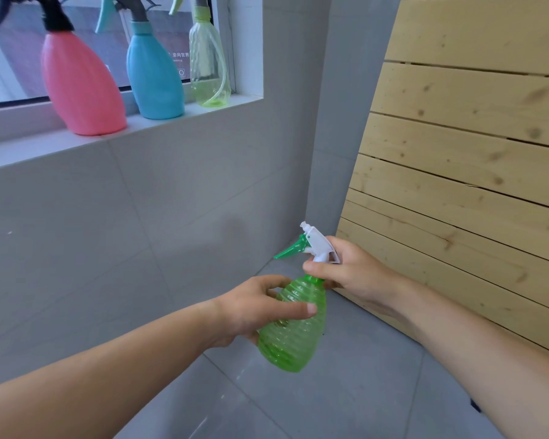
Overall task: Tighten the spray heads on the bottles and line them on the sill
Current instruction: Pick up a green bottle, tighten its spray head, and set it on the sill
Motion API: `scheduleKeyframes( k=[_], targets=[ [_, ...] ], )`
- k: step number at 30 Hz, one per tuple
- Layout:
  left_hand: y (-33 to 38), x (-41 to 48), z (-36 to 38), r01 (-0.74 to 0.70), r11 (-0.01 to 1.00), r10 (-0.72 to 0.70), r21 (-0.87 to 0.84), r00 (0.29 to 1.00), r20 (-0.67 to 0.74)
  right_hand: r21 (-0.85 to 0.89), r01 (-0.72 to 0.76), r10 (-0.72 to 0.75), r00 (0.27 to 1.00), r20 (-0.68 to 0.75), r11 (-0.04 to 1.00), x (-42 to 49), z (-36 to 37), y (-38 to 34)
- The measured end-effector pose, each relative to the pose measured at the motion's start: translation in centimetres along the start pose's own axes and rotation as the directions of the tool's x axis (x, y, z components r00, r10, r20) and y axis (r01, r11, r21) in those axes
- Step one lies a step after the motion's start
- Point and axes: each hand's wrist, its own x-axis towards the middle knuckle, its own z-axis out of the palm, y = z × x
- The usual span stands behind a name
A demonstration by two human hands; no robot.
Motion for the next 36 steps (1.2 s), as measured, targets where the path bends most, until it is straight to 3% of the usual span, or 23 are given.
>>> scheduleKeyframes(
  k=[2,6,10,13,16,20,26,36],
  targets=[
    [0.1,0.0,-0.1,-0.009,1.000,0.009,-0.007,1.000,0.005,0.035,0.025,-0.026,0.999,0.040,0.999,-0.1,-0.4,-0.1],
    [-0.1,0.1,0.2,0.006,1.000,-0.006,0.008,1.000,0.013,-0.151,0.028,-0.043,0.994,-0.096,0.988,0.1,0.5,0.2],
    [0.0,0.0,-0.1,0.007,1.000,-0.007,0.006,1.000,0.003,0.041,0.020,-0.021,0.999,0.025,0.999,0.0,-0.6,0.0],
    [0.2,-0.3,-0.1,0.008,1.000,-0.007,-0.026,1.000,0.026,0.151,0.030,-0.025,0.999,-0.035,0.988,0.1,-0.6,0.1],
    [0.5,-0.3,-0.2,-0.022,0.993,0.032,-0.115,0.996,0.083,0.395,-0.021,0.046,0.997,-0.054,0.918,0.1,0.0,-0.2],
    [0.5,-0.2,-0.1,-0.078,0.955,0.115,-0.286,0.987,0.113,0.596,-0.093,0.031,0.993,0.114,0.798,-0.1,0.0,-1.0],
    [0.0,-0.2,-0.1,-0.079,0.949,0.136,-0.305,0.976,0.170,0.544,-0.056,-0.021,0.991,0.135,0.837,-0.7,-0.3,-1.3],
    [0.8,0.2,0.3,-0.145,0.982,0.136,-0.125,0.988,-0.076,0.502,0.045,0.004,0.995,-0.095,0.864,0.3,1.4,-0.4]
  ],
)
